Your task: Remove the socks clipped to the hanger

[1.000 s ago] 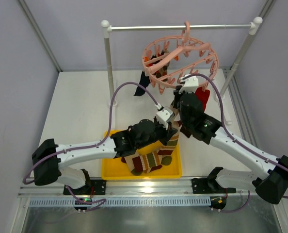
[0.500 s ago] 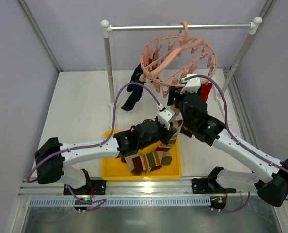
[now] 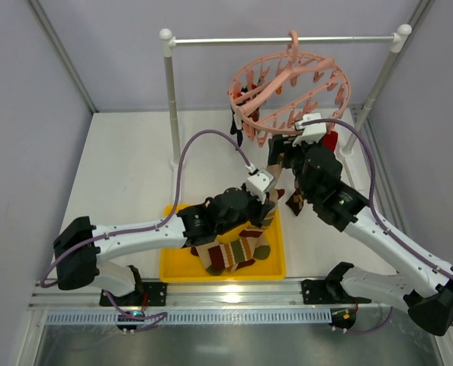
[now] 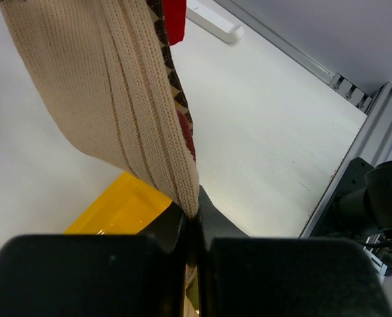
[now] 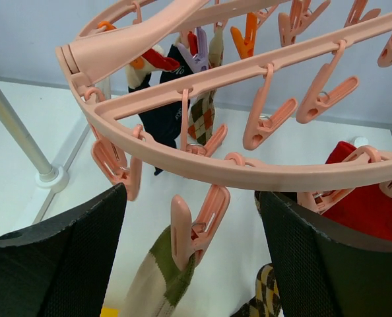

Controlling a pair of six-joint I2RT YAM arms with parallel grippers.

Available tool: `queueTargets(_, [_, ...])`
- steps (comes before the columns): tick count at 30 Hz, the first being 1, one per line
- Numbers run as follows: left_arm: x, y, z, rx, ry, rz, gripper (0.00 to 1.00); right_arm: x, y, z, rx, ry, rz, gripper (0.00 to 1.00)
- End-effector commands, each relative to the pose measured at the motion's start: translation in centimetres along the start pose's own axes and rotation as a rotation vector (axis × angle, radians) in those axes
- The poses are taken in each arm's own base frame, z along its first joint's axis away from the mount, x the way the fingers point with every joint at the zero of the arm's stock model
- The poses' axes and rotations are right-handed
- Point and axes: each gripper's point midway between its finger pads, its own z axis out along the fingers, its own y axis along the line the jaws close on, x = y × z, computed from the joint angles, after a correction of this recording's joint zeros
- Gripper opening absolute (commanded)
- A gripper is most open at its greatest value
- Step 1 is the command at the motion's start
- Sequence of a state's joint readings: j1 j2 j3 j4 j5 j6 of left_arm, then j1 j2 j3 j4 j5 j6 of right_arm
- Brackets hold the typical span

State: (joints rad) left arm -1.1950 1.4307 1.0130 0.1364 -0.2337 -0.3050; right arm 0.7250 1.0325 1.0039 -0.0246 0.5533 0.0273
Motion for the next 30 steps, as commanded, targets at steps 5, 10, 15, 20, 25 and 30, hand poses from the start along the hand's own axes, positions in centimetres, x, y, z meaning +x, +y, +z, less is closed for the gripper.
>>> queueTargets(5, [-3.0,0.1,-1.6,0.002,-0.060,-0.014,0.00,-1.1,0.2,-0.1,-0.116,-0.040,0.019,0.82])
queueTargets(10, [-2.9,-0.2,-1.3,0.018,-0.051,-0.015,0.00,-0.6,1.1,0.1,-0.163,-0.031,0.021,0.70])
queueTargets(15, [-2.6,-0.2,-1.1,0.017,-0.042,-0.016,0.00,-0.7,1.5,0.1,-0.185,-0.039,0.031,0.50])
queueTargets(20, [-2.6,-0.4,-1.2,0.027,-0.044,-0.018,0.00,-0.1,1.6,0.4,-0.183,-0.023,0.034,0.33])
queueTargets(25, [-2.8,-0.7,-1.6,0.046,-0.051,-0.022,0.00,0.7,1.7,1.0,-0.186,-0.001,0.035,0.13])
queueTargets(30, [-2.4,0.1,-1.8,0.013,-0.049,-0.019,0.00,0.5,1.7,0.9,-0.190,-0.018,0.047,0.04])
